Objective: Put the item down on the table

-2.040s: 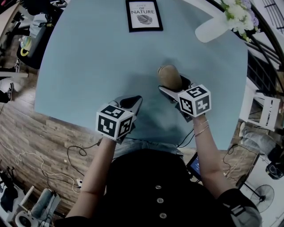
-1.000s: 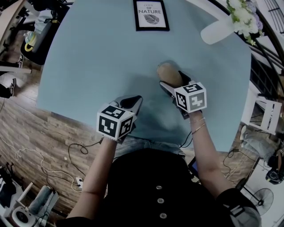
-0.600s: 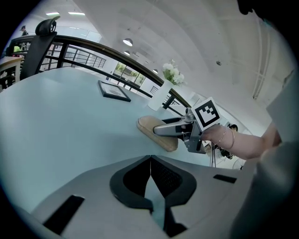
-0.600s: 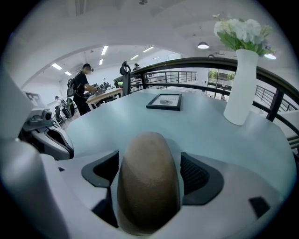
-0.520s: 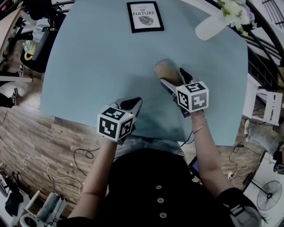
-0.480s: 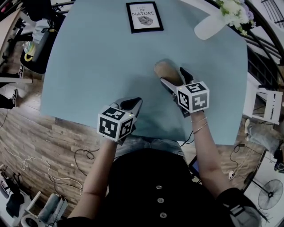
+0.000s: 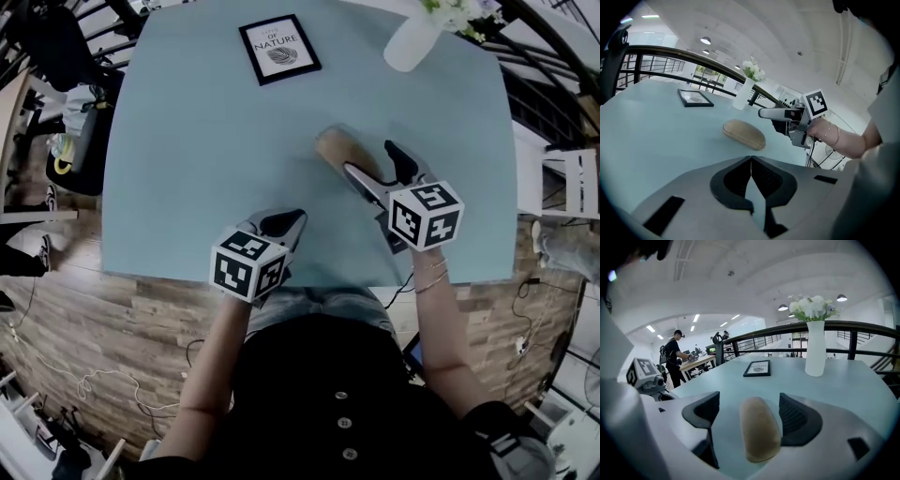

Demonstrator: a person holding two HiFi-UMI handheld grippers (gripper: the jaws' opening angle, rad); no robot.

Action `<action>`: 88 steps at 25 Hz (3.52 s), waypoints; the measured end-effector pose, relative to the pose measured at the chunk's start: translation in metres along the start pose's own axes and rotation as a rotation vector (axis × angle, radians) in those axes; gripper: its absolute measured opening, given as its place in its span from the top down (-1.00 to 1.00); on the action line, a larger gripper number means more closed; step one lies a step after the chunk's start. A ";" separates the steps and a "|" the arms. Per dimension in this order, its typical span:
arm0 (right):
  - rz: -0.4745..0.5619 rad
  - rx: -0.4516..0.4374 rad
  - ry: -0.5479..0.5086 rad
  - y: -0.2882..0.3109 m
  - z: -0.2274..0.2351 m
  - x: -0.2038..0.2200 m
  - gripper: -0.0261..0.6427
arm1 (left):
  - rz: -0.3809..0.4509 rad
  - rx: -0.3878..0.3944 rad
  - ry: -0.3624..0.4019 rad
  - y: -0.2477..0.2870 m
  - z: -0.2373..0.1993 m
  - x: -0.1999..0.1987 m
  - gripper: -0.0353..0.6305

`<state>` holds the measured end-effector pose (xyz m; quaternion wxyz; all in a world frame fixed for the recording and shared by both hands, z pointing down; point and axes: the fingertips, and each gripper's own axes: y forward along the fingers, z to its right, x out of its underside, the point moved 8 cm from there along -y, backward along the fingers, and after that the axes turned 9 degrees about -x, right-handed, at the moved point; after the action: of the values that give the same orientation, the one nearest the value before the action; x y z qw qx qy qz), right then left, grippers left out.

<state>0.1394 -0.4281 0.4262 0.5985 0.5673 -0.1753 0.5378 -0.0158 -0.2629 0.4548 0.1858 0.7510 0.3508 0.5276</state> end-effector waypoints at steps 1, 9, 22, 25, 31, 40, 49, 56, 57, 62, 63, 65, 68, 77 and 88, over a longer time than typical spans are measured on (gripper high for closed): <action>0.020 0.006 0.008 -0.006 -0.002 -0.001 -0.28 | 0.002 0.005 0.014 -0.001 0.001 -0.002 0.83; 0.179 0.051 0.066 -0.047 -0.023 -0.005 -0.21 | 0.096 0.047 0.113 -0.017 0.008 -0.026 0.83; 0.388 0.108 0.142 -0.097 -0.047 -0.002 0.24 | 0.300 0.219 0.295 -0.031 0.045 -0.068 0.83; 0.376 0.090 0.144 -0.102 -0.050 0.001 0.34 | 0.329 0.182 0.270 -0.031 0.046 -0.076 0.83; 0.372 0.074 0.138 -0.105 -0.058 0.006 0.59 | 0.324 0.178 0.288 -0.031 0.046 -0.078 0.83; 0.364 0.044 0.132 -0.097 -0.073 0.017 0.90 | 0.302 0.197 0.274 -0.032 0.052 -0.070 0.84; 0.342 -0.040 0.162 -0.095 -0.086 0.034 0.91 | 0.244 0.172 0.250 -0.022 0.050 -0.061 0.84; 0.275 -0.024 0.164 -0.091 -0.090 0.047 0.91 | 0.123 0.164 0.286 -0.011 0.054 -0.046 0.84; 0.269 -0.023 0.165 -0.091 -0.090 0.048 0.91 | 0.113 0.162 0.291 -0.011 0.054 -0.045 0.84; 0.259 -0.036 0.207 -0.089 -0.089 0.058 0.91 | 0.087 0.148 0.302 -0.007 0.055 -0.040 0.84; 0.258 -0.041 0.213 -0.089 -0.089 0.059 0.91 | 0.079 0.148 0.304 -0.005 0.056 -0.039 0.84; 0.254 -0.047 0.217 -0.088 -0.088 0.061 0.91 | 0.063 0.152 0.306 -0.002 0.058 -0.038 0.84; 0.244 -0.051 0.215 -0.087 -0.089 0.062 0.91 | 0.055 0.156 0.308 -0.001 0.060 -0.036 0.84; 0.219 -0.054 0.226 -0.081 -0.089 0.067 0.91 | 0.048 0.157 0.310 -0.001 0.060 -0.037 0.84; 0.210 -0.063 0.230 -0.079 -0.089 0.068 0.91 | 0.033 0.169 0.305 0.000 0.058 -0.036 0.84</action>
<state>0.1951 -0.3032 0.4167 0.5725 0.4616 -0.1808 0.6531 0.0305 -0.2839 0.4093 0.0580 0.6808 0.4056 0.6071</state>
